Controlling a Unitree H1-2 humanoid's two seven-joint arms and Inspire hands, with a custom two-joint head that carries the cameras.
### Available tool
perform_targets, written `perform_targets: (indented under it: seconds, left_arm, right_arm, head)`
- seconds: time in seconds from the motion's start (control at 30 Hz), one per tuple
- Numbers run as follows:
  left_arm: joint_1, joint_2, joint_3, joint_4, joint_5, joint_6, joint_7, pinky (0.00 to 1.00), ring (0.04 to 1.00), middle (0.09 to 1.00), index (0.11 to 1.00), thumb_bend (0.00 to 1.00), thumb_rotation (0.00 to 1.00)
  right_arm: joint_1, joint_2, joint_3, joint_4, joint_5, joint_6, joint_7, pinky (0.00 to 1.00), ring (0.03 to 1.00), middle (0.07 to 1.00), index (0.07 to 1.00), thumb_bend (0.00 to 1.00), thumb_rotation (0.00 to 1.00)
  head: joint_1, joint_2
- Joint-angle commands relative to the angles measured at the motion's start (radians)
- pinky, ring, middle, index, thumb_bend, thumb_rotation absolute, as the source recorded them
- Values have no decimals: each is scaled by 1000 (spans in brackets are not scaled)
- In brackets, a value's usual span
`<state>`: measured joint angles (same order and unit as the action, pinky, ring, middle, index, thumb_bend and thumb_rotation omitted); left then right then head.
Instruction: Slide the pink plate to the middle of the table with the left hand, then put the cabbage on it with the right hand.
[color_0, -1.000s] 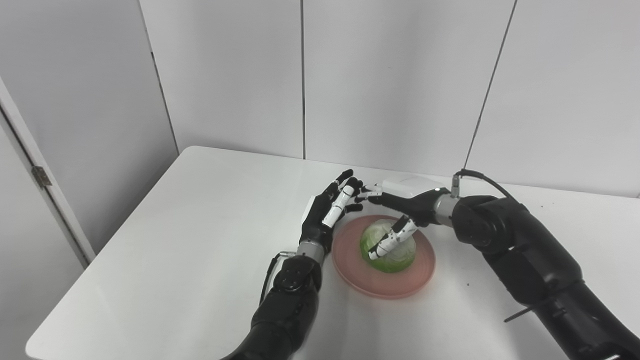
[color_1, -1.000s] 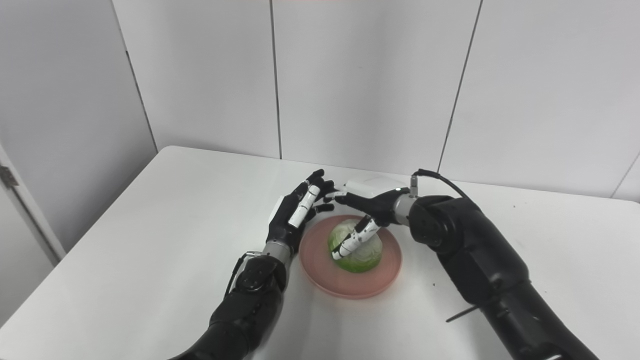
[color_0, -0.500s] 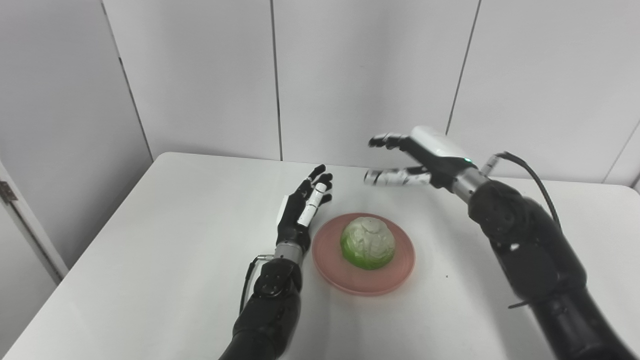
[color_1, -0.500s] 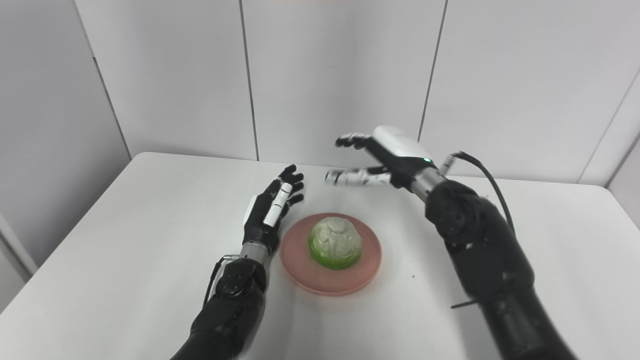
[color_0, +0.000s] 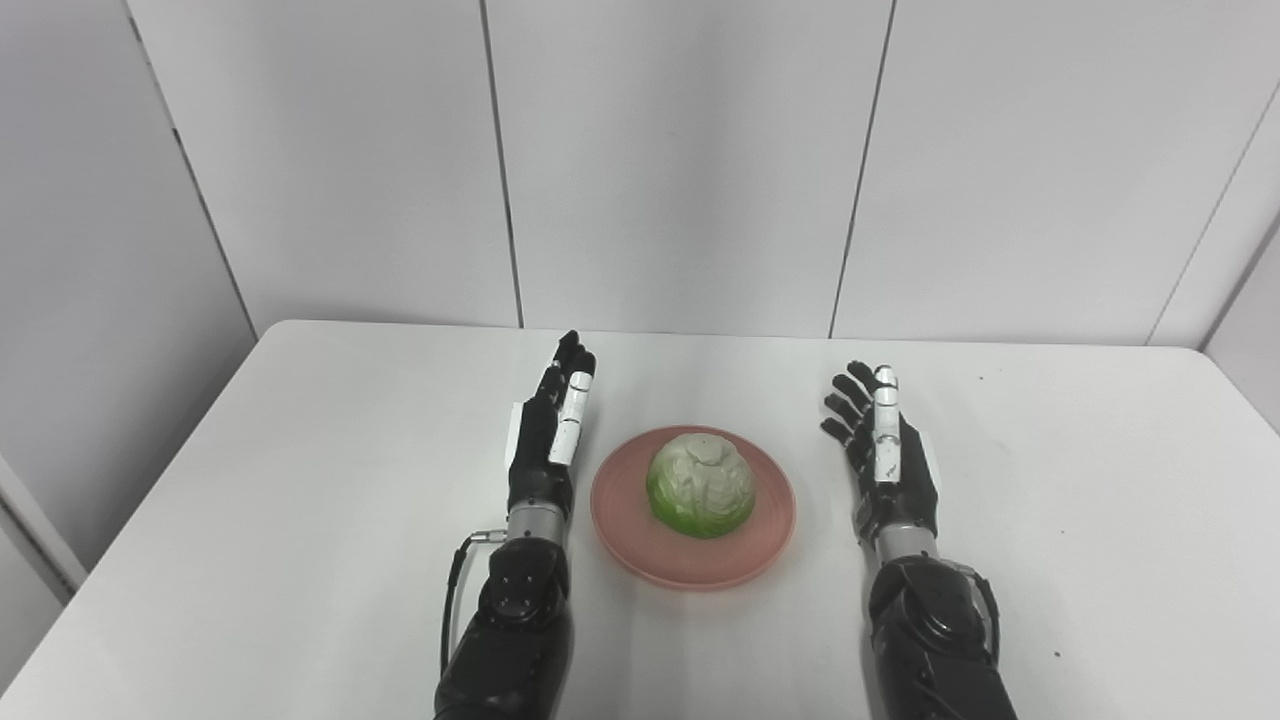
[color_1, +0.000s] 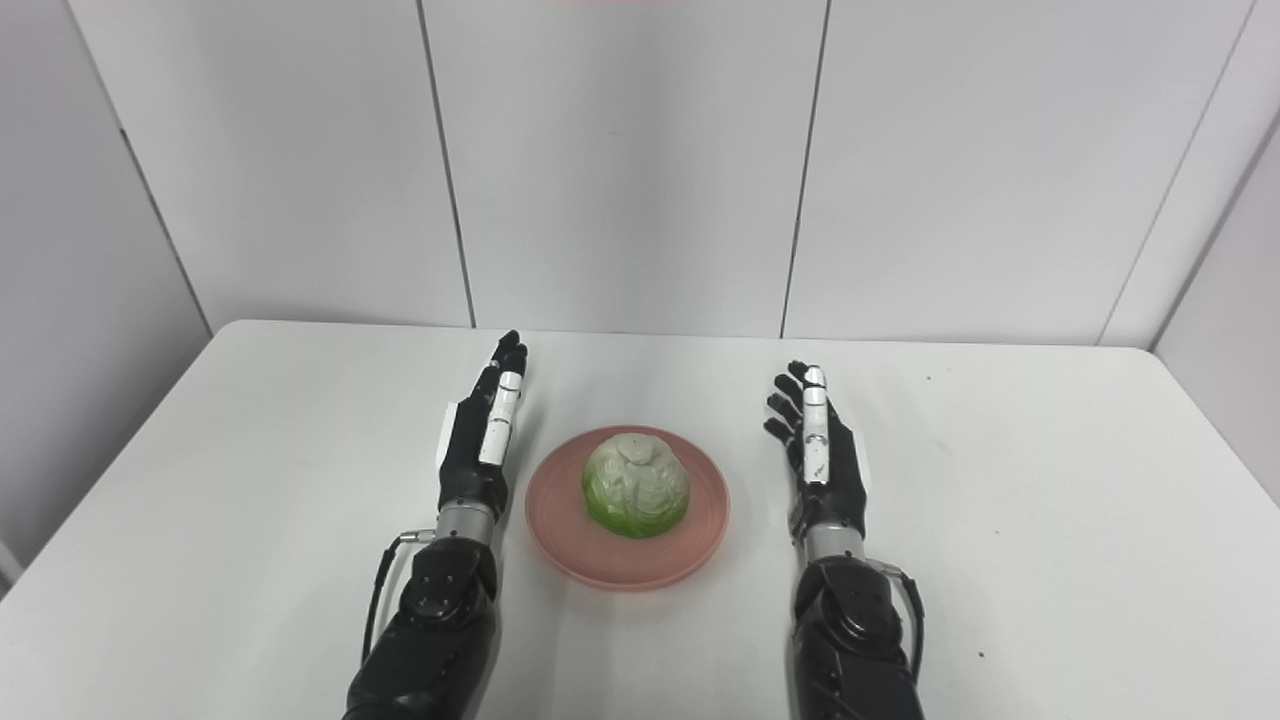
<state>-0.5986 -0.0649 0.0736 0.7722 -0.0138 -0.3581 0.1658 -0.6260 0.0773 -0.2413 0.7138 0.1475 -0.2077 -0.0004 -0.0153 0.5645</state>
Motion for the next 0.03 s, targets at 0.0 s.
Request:
perform_targets:
  seconds: [0.0]
  left_arm:
    - [32,0,-4,-20,10,36,9,1000,990,961,917,740,905]
  right_arm:
    - [-8,5,10,20,18,-42,13,913,888,880,872,832,991]
  head:
    - [-2,5]
